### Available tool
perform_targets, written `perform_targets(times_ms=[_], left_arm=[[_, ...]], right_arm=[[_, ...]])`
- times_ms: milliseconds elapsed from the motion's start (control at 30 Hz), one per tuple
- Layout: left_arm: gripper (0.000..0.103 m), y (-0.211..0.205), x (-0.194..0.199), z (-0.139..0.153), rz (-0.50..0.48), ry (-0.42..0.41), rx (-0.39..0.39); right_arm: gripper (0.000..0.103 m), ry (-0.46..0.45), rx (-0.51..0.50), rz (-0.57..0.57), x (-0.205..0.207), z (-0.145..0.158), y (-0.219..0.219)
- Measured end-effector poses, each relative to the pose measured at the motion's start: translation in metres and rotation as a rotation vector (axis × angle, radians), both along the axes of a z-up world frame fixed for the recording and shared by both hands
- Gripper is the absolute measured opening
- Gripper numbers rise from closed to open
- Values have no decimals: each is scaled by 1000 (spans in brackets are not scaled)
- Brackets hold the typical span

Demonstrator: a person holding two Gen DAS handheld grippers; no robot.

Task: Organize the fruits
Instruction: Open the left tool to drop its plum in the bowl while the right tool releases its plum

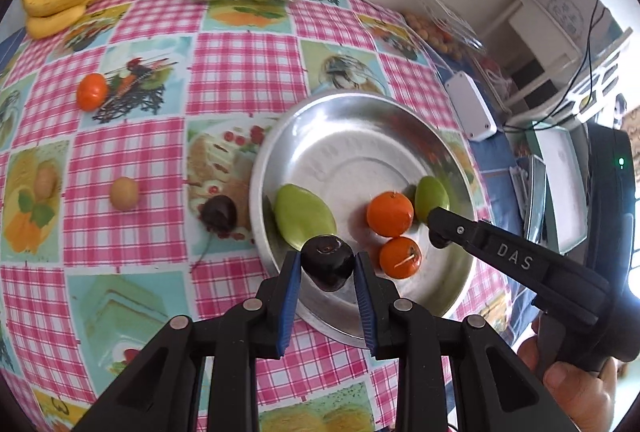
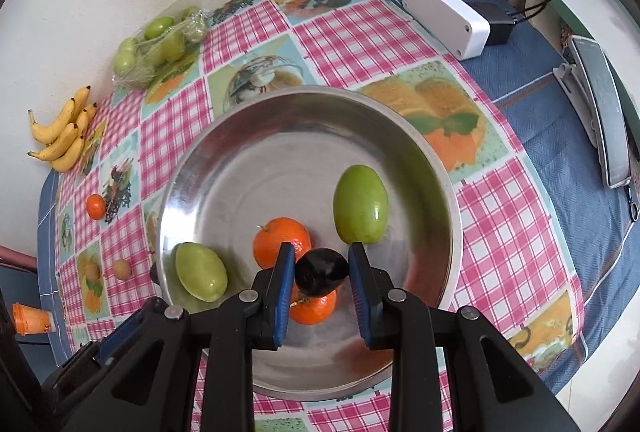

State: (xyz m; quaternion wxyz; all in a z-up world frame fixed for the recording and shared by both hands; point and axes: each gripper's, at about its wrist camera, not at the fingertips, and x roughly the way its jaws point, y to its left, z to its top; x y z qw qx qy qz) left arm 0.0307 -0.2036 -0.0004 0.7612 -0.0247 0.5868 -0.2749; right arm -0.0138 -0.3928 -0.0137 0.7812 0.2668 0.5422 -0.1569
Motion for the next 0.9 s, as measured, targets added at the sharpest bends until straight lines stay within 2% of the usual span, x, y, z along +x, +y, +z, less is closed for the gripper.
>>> perform_targets(times_ms=[500,900], left_arm=[[29,-11,-1,-21,-24,47,16],[31,-13,0,-24,-30,62,21]], right_arm=[[29,25,13,-24,-1,-12,-6],[29,36,18,-32,-3,-15,-7]])
